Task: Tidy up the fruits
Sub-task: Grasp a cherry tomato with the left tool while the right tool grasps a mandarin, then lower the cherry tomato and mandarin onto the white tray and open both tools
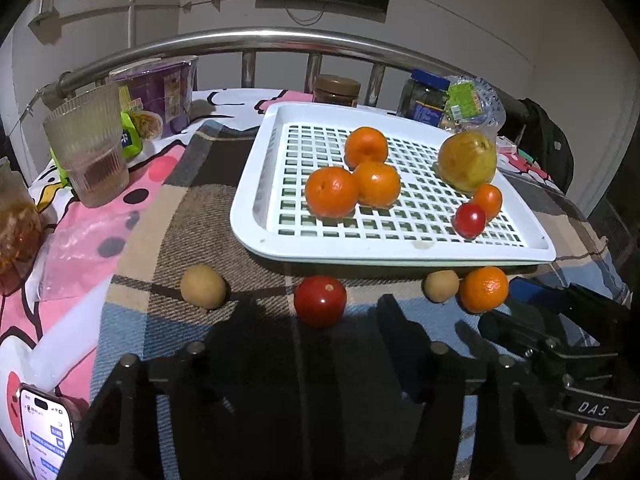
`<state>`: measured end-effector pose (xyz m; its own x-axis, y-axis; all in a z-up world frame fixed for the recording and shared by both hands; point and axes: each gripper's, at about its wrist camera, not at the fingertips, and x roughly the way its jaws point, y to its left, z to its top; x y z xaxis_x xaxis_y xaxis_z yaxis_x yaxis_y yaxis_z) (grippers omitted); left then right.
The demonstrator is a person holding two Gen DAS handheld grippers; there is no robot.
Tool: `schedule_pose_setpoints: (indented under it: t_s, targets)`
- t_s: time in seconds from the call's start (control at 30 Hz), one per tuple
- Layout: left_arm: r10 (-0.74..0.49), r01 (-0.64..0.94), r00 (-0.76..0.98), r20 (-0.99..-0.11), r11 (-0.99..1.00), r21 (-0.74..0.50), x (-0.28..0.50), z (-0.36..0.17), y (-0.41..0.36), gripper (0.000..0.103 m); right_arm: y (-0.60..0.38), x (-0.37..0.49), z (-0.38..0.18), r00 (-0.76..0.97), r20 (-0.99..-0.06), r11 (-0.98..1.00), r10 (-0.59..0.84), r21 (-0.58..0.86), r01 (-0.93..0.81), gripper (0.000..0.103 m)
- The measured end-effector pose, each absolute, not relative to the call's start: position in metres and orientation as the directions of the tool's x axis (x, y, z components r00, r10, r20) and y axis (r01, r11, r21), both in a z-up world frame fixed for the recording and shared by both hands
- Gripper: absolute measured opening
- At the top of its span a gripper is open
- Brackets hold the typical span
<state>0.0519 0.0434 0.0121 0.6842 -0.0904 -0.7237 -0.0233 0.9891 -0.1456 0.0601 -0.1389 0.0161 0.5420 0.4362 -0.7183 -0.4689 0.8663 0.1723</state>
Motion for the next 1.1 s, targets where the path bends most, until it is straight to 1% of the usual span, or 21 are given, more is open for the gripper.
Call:
schedule_pose_setpoints:
  t_s: [0.13,0.2,0.27,0.3,0.8,1.1]
  targets:
    - [-0.097,-0.022,0.672,-0.734,0.988,-0.151,0.057,0.008,0.044,0.047,-0.136,0.065,0.014,0.538,-0.727,0.87,0.427,0.169,-0.463,0.055]
    - [-0.092,-0.028,0.667,-0.739,0.988,-0.149,0.059,0.006,0.044,0.04,-0.135,0.069,0.013,0.533,-0.731,0.872,0.425,0.172,-0.459,0.046]
    - [-0.107,-0.028,0.663,-0.741,0.986,-0.167,0.06,0.004,0.046,0.031,-0.135,0.072,0.012,0.529,-0.735,0.874,0.425,0.18,-0.452,0.043]
    - [-0.107,-0.028,0.664,-0.74,0.985,-0.168,0.061,0.004,0.046,0.031,-0.135,0.073,0.011,0.529,-0.735,0.875,0.424,0.182,-0.449,0.039]
    - [-0.134,0.023,0.679,-0.722,0.987,-0.162,0.044,0.012,0.037,0.03,-0.161,0.055,0.016,0.538,-0.705,0.874,0.461,0.255,-0.414,0.038]
    - [-0.161,0.07,0.694,-0.702,0.985,-0.157,0.029,0.026,0.022,0.03,-0.191,0.042,0.026,0.581,-0.68,0.891,0.448,0.281,-0.358,0.038]
